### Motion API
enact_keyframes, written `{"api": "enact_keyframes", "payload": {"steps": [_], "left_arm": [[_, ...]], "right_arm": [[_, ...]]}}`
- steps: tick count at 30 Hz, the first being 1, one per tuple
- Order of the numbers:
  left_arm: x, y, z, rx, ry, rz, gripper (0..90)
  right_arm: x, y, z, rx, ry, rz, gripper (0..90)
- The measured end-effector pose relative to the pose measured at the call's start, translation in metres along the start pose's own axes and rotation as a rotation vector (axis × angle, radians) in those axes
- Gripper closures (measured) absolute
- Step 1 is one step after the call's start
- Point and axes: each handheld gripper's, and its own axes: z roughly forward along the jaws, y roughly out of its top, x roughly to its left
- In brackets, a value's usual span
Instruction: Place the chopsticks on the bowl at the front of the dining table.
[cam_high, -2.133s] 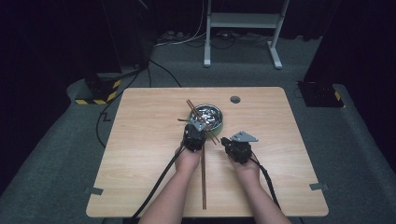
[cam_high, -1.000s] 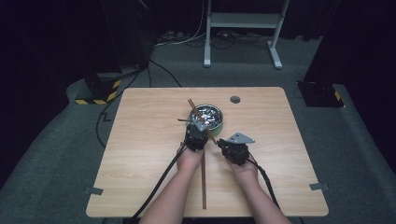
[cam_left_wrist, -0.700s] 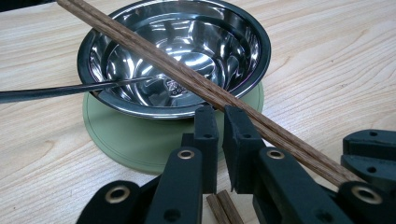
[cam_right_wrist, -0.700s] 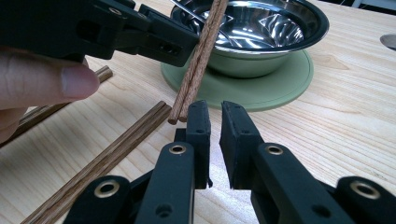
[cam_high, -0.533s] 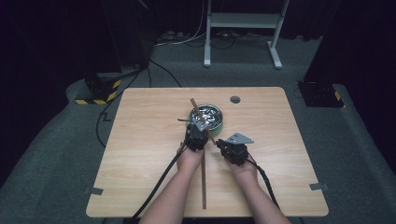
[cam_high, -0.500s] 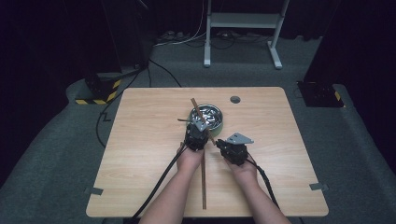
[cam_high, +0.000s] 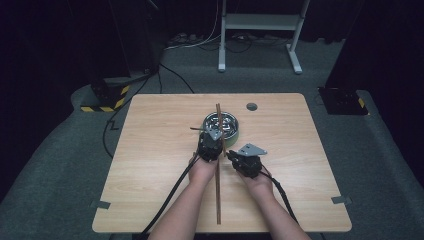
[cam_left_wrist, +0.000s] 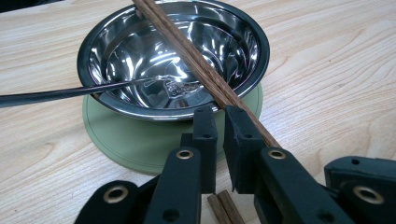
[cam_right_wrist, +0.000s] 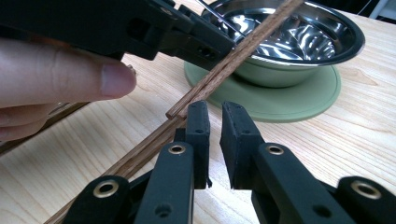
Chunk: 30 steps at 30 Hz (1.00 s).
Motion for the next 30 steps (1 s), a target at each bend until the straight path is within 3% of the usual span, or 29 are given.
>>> {"api": "enact_keyframes", "payload": {"steps": [10,24,30], "left_arm": [[0.005,-0.005,-0.005,0.003,0.012,0.003,82.5],[0.002,-0.01,0.001,-0.003,-0.017,-0.019,82.9],[0.005,-0.008,-0.008,0.001,-0.006,-0.007,82.8]], "right_arm": [[-0.002,0.0,-0.001,-0.01,-0.01,0.007,80.4],[0.001,0.001,0.002,0.002,-0.009,-0.003,80.0],[0.0,0.001,0.002,0.002,-0.009,0.002,80.0]]}}
